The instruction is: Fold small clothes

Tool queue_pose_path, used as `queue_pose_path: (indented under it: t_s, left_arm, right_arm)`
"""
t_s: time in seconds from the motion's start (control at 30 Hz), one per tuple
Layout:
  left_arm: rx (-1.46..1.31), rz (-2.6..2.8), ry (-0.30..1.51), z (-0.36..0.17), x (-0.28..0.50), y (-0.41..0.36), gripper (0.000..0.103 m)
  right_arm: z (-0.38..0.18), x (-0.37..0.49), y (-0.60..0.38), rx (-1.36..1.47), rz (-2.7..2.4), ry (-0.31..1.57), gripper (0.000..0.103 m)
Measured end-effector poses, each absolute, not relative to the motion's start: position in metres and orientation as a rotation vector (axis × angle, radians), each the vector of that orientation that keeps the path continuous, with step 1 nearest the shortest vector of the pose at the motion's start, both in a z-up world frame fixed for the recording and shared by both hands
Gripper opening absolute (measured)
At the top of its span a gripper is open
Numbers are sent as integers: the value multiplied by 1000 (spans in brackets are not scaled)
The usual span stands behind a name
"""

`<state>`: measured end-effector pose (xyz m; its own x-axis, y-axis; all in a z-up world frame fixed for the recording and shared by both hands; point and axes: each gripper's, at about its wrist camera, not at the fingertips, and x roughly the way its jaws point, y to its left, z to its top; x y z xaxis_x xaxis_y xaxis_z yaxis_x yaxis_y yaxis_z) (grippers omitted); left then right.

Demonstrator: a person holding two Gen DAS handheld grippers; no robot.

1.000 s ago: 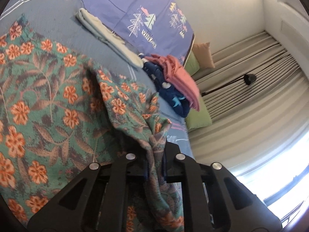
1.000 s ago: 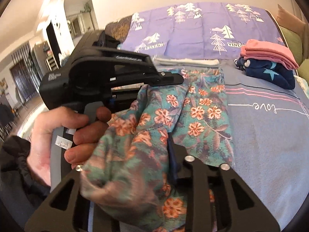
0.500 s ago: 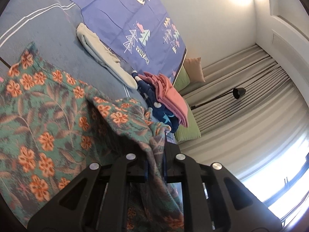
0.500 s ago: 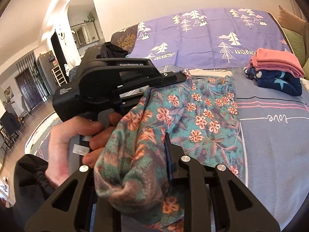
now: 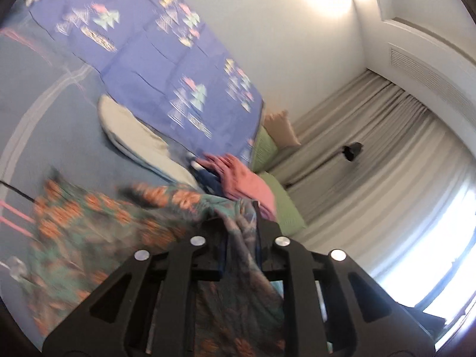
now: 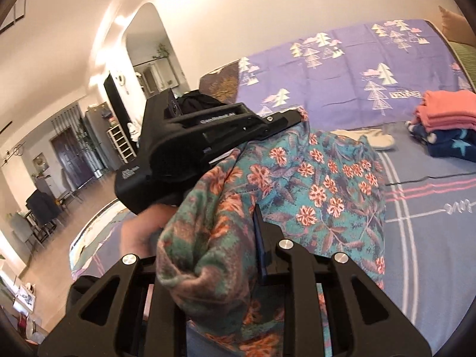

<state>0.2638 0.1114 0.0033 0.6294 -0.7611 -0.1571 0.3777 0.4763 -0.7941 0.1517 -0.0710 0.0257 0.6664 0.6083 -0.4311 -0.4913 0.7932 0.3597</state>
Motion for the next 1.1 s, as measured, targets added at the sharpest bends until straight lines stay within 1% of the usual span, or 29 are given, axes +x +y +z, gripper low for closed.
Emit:
queue_pose_path:
  t_s: [0.1, 0.13, 0.2, 0.27, 0.33, 0.57, 0.6, 0.63, 0.67, 0.7, 0.73, 0.8, 0.87, 1.0, 1.03, 1.1]
  left_arm:
    - [-910, -656, 576, -24, 280, 134, 16]
    - [-933, -601, 600, -37, 286, 142, 14]
    - [-964, -502, 657, -58, 294, 155, 14]
    - [-966, -388, 692, -68, 292, 169, 14]
    - [-975, -337, 675, -66, 285, 183, 14]
    - [-925, -149, 525, -26, 230, 237, 14]
    - [-924, -139, 504, -22, 223, 243, 14]
    - [-924, -128, 482, -18, 215, 247, 14]
    - [-924, -119, 468, -15, 210, 251, 14]
    - [-926, -113, 457, -14, 205, 255, 14]
    - [-926, -112, 445, -12, 201, 258, 14]
    - [-928, -112, 426, -10, 196, 260, 14]
    - [-940, -134, 413, -9, 195, 258, 17]
    - [-906, -219, 416, -6, 191, 242, 20]
    - [-883, -251, 427, -3, 190, 232, 21]
    - [-834, -316, 456, -1, 187, 210, 23]
  right_arm:
    - [7, 160, -60, 229, 667, 630, 23]
    - [-3, 163, -55, 234, 682, 666, 23]
    - [-16, 169, -48, 237, 695, 718, 23]
    - [-27, 176, -44, 261, 717, 771, 23]
    - [-31, 177, -44, 267, 726, 789, 23]
    - [-29, 177, -49, 359, 769, 805, 24]
    - [-30, 176, -47, 345, 772, 816, 26]
    - [-33, 177, -45, 334, 779, 837, 32]
    - [-36, 177, -43, 344, 801, 857, 49]
    - [-37, 175, -42, 373, 837, 872, 60]
    - [-36, 173, -43, 419, 896, 870, 74]
    - [-26, 166, -51, 498, 1011, 834, 75]
    - [-18, 158, -69, 582, 1063, 785, 75]
    - [-9, 144, -131, 702, 975, 677, 74]
    - [-9, 139, -147, 716, 930, 659, 74]
    - [-14, 131, -183, 766, 837, 647, 66]
